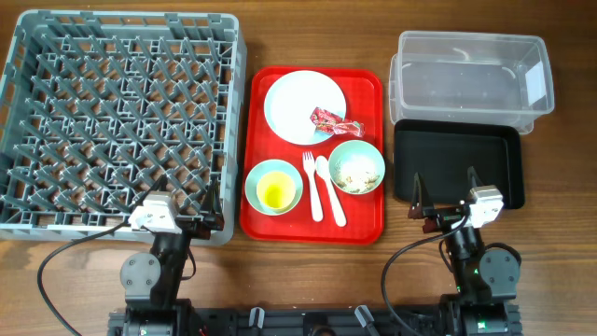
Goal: Sort waste into correct bins and load items into the dishwasher rack
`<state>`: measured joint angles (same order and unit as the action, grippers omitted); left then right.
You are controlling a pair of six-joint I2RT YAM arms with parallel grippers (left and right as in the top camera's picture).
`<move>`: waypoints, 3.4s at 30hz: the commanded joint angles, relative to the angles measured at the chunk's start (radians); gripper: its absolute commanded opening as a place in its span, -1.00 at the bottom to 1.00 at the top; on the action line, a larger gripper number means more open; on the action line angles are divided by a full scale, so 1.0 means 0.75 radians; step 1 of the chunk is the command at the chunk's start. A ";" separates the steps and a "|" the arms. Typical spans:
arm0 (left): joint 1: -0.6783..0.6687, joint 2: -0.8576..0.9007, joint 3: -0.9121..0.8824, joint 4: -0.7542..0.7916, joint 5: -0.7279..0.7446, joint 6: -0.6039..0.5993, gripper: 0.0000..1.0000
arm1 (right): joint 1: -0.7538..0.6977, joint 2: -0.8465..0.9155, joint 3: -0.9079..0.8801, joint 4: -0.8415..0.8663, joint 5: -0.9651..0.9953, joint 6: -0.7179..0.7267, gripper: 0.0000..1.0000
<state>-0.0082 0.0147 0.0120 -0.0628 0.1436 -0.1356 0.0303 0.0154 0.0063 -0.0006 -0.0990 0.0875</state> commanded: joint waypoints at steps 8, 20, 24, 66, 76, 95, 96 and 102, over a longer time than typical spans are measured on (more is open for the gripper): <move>0.003 -0.011 -0.009 0.003 0.028 0.021 1.00 | 0.007 -0.007 -0.001 0.006 0.015 0.035 1.00; 0.003 0.047 0.194 -0.277 0.036 0.021 1.00 | 0.007 0.103 0.146 -0.047 0.013 0.097 0.99; 0.003 0.194 0.404 -0.436 0.025 0.021 1.00 | 0.007 0.273 0.301 -0.165 -0.044 0.097 0.99; 0.003 1.150 1.225 -1.260 0.026 0.021 1.00 | 0.368 1.842 2.024 -1.214 -0.224 -0.045 0.99; 0.003 1.150 1.225 -1.259 0.026 0.021 1.00 | 0.651 2.289 2.044 -0.909 -0.069 -0.043 1.00; 0.003 1.150 1.225 -1.260 0.026 0.021 1.00 | 0.720 2.773 2.043 -0.769 0.037 0.246 0.97; 0.003 1.150 1.225 -1.260 0.026 0.021 1.00 | 0.720 2.777 2.043 -0.761 0.048 0.247 0.94; 0.003 1.150 1.225 -1.264 0.026 0.021 1.00 | 0.720 2.788 2.027 -0.724 0.113 0.342 0.73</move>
<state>-0.0082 0.8845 0.9100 -1.0096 0.1619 -0.1322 0.5709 2.0777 1.5269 -0.5671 -0.0608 0.2852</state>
